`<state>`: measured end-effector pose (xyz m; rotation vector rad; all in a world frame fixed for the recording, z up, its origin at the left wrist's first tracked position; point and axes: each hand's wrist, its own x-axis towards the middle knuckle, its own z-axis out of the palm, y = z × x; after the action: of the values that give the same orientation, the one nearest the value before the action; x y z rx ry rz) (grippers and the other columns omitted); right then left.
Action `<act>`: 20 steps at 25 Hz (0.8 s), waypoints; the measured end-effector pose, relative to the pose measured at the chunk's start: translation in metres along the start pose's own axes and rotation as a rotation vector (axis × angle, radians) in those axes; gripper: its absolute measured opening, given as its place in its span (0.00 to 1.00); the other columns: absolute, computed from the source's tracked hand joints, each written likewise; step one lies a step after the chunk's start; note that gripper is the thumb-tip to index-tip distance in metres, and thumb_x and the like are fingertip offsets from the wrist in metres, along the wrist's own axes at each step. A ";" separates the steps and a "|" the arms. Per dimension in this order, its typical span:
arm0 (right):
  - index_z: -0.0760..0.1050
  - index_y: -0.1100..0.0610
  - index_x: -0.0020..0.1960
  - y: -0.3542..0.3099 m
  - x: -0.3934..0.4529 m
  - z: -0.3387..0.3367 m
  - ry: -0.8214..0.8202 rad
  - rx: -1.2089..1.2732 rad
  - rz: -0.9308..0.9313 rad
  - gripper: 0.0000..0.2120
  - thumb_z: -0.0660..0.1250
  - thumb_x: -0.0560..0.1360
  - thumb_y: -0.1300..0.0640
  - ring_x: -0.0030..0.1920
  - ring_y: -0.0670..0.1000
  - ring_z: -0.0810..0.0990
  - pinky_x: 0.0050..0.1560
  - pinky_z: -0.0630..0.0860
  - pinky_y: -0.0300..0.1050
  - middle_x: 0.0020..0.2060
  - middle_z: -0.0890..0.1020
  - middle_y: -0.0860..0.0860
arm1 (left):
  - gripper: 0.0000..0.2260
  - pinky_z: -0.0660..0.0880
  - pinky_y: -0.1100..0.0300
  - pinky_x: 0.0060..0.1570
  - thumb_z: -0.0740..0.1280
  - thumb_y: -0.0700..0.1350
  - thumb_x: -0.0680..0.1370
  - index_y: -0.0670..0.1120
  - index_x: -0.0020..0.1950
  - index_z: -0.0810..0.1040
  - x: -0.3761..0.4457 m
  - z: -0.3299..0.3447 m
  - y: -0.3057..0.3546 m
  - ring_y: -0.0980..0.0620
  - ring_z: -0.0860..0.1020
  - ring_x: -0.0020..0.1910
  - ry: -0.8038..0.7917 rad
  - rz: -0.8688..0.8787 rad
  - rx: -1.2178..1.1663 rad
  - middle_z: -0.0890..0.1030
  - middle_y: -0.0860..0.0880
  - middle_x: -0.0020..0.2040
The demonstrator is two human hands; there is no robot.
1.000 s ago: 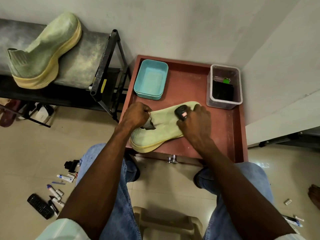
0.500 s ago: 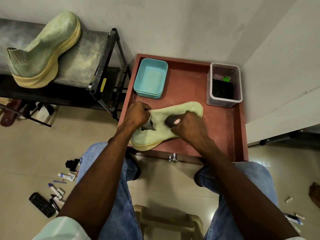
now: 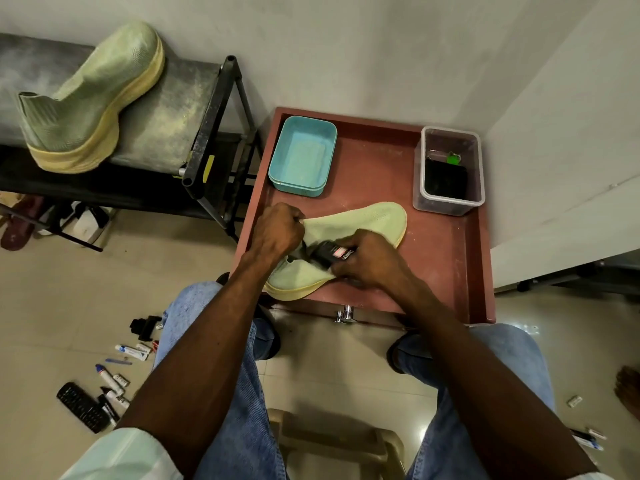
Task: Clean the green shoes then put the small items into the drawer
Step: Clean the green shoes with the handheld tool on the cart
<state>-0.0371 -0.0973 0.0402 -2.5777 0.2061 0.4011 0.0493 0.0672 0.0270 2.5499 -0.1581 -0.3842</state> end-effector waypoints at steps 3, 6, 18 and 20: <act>0.82 0.53 0.53 0.022 0.003 -0.010 0.410 -0.250 0.178 0.18 0.71 0.65 0.47 0.46 0.58 0.78 0.43 0.72 0.46 0.46 0.81 0.57 | 0.14 0.74 0.56 0.59 0.63 0.36 0.77 0.43 0.59 0.82 0.000 -0.002 0.000 0.46 0.81 0.54 0.013 0.046 0.038 0.83 0.45 0.56; 0.82 0.51 0.53 0.004 -0.003 0.007 0.089 -0.025 0.014 0.20 0.73 0.63 0.46 0.44 0.55 0.79 0.38 0.72 0.43 0.45 0.81 0.54 | 0.15 0.75 0.55 0.58 0.63 0.36 0.76 0.44 0.59 0.82 -0.001 -0.001 0.002 0.44 0.81 0.53 0.016 0.070 0.086 0.84 0.44 0.55; 0.75 0.54 0.60 0.029 0.010 -0.001 0.393 -0.190 0.158 0.27 0.71 0.64 0.44 0.51 0.58 0.76 0.49 0.74 0.49 0.52 0.78 0.56 | 0.15 0.79 0.50 0.54 0.64 0.37 0.76 0.47 0.59 0.82 -0.003 -0.001 0.002 0.42 0.81 0.51 0.027 0.120 0.168 0.84 0.43 0.54; 0.73 0.56 0.62 0.049 0.008 -0.017 0.610 -0.134 0.380 0.28 0.71 0.65 0.45 0.53 0.59 0.76 0.52 0.74 0.51 0.54 0.77 0.57 | 0.15 0.79 0.50 0.54 0.63 0.37 0.76 0.46 0.59 0.82 -0.004 -0.002 0.003 0.42 0.81 0.51 0.039 0.133 0.164 0.84 0.43 0.54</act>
<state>-0.0363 -0.1488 0.0280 -2.7190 0.9161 -0.2681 0.0460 0.0668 0.0310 2.6870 -0.3560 -0.2798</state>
